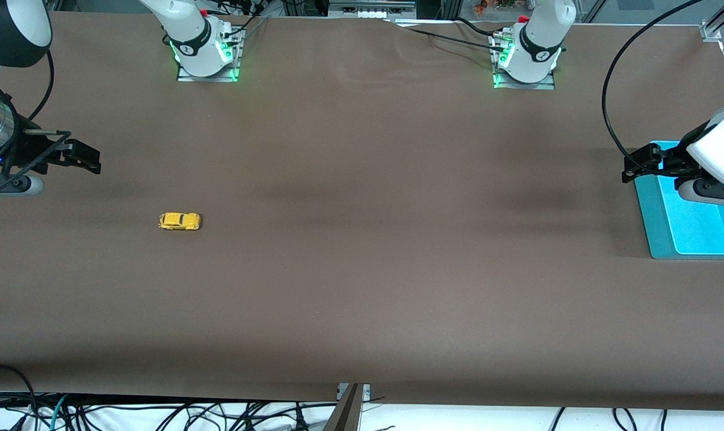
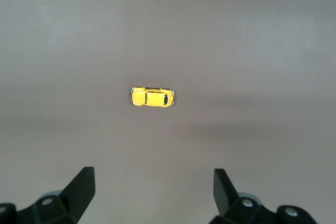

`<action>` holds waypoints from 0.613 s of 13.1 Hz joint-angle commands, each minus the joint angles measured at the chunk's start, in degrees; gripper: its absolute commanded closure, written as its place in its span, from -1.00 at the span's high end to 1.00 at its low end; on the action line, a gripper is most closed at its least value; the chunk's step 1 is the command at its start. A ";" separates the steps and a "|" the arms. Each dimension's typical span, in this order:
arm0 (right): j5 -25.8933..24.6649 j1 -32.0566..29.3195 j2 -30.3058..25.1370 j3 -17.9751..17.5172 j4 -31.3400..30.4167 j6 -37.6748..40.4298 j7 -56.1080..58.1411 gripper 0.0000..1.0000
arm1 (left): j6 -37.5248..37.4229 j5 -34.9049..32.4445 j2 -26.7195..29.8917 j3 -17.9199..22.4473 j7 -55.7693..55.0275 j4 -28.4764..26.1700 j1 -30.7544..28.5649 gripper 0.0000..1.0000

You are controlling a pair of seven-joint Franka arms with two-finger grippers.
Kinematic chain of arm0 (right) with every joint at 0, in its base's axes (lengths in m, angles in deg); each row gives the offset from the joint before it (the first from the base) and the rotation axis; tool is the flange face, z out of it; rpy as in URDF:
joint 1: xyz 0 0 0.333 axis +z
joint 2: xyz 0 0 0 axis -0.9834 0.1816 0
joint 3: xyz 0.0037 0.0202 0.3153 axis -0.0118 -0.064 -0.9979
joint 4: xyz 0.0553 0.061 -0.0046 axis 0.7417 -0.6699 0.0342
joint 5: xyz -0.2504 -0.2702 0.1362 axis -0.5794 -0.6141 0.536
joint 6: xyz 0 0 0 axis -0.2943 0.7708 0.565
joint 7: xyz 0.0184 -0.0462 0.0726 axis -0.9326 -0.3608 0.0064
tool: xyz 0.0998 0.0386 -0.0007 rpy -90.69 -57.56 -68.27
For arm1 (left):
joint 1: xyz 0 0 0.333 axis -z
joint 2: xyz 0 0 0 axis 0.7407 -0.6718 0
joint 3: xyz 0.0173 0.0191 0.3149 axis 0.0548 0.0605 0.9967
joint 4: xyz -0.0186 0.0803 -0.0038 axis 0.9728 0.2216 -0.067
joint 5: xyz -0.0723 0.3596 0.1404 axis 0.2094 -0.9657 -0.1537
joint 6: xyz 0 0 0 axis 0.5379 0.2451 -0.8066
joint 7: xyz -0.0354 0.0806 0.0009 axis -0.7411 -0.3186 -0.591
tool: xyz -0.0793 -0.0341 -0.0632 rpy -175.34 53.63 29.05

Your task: Wind and store yellow beetle car

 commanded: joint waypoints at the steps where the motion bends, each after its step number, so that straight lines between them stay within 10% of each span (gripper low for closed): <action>1: -0.11 -0.33 0.02 -0.18 0.04 0.11 -0.04 1.00 | -1.19 0.61 -0.81 -0.10 -0.74 1.72 0.11 1.00; 8: 3.12 1.26 4.49 -0.97 -0.23 0.37 -0.13 1.00 | -1.19 0.70 -0.81 -0.10 -0.74 1.72 0.11 1.00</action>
